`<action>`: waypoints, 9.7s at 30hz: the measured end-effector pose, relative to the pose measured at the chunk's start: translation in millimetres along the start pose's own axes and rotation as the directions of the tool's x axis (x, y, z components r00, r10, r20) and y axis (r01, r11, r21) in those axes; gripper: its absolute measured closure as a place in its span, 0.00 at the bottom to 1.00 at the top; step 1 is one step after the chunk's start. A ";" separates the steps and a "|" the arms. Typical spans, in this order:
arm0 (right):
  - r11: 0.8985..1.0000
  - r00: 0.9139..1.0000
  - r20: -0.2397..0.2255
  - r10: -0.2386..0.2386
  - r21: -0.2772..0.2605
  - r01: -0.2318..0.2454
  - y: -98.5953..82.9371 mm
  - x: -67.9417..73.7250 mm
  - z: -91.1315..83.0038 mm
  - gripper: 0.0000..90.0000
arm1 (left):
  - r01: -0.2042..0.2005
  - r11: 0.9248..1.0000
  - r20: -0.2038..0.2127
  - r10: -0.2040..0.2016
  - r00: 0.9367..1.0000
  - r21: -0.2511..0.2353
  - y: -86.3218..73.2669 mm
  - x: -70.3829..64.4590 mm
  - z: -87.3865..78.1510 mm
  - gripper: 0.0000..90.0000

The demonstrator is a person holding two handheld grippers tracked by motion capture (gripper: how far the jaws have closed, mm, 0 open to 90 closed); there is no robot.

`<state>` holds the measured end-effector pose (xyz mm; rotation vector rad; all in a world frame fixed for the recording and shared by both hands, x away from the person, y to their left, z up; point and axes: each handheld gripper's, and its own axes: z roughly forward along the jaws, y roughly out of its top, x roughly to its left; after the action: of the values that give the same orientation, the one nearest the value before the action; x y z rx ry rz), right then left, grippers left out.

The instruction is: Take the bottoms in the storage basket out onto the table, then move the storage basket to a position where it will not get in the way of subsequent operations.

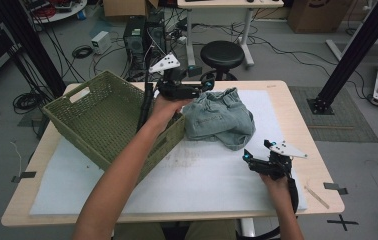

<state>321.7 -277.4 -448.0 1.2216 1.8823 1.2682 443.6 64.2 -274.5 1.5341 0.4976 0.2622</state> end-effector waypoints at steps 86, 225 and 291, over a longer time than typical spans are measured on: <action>0.999 1.000 0.017 -0.025 0.025 0.024 1.3 2.2 2.6 0.14 | 0.032 0.999 -0.395 -0.042 0.918 -0.031 -69.7 33.6 -269.7 0.28; 0.970 0.833 -0.519 -0.190 0.029 0.240 57.3 180.4 116.3 0.20 | 0.357 0.927 -0.785 -0.139 0.603 0.111 -108.1 48.3 -356.7 0.53; 0.938 0.657 -0.694 -0.292 -0.074 0.339 39.8 231.3 86.8 0.51 | 0.375 0.892 -0.681 -0.110 0.724 0.254 -104.1 77.4 -367.0 0.65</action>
<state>308.3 -27.7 -436.9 0.3746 2.5358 1.6092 325.9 421.2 -375.4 1.7025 1.3793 0.5246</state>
